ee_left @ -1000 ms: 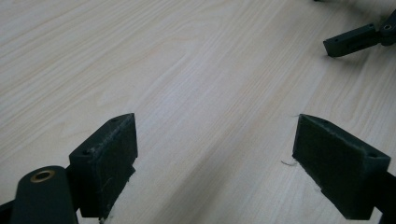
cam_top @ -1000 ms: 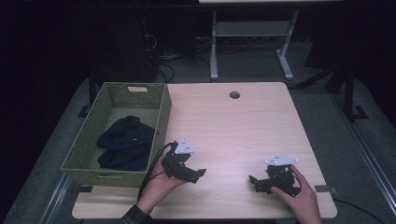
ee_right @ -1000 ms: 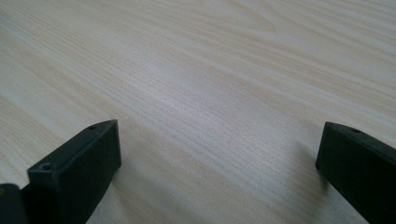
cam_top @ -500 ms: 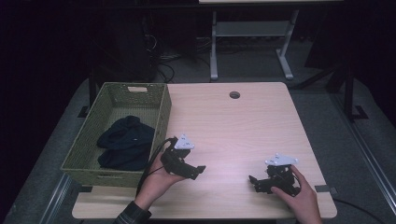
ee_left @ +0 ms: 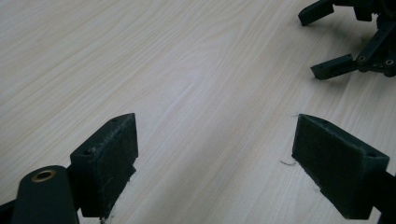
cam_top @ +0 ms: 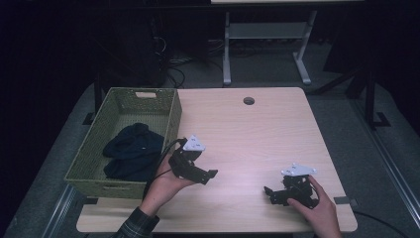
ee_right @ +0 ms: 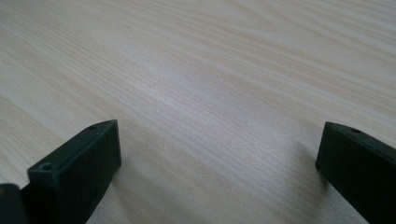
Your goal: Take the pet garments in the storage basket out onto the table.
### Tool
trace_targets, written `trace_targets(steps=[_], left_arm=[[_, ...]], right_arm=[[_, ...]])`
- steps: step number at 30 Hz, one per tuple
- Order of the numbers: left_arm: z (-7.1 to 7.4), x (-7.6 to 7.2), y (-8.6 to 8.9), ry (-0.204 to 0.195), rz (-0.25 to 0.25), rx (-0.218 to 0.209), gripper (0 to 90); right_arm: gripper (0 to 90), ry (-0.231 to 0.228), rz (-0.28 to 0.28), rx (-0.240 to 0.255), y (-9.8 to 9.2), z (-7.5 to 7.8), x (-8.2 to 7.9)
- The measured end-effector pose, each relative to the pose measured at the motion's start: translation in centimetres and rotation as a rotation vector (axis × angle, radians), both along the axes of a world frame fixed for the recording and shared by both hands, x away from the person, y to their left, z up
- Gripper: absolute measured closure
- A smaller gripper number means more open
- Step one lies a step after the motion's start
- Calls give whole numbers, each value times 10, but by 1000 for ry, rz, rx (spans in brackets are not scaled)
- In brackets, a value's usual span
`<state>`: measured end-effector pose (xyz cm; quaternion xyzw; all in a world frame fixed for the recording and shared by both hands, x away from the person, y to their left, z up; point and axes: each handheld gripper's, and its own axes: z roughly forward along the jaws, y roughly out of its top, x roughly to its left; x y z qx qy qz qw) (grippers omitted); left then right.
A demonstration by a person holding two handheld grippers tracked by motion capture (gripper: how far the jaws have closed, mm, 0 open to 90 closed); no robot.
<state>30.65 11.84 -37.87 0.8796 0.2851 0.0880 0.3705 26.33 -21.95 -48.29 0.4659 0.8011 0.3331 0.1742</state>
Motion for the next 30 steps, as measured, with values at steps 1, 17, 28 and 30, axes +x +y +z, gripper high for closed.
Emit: trace_targets(steps=[1,17,28,30], left_arm=[[1,1,0,7,-6,-9,139],[22,15,9,-9,-7,-15,139],[28,25,22,-19,8,-6,140],[27,26,24,-18,9,-4,140]], right_arm=[[0,0,0,-1,0,0,0],[0,0,0,-1,0,0,0],[0,-1,0,-1,0,0,0],[0,0,0,-2,0,0,0]])
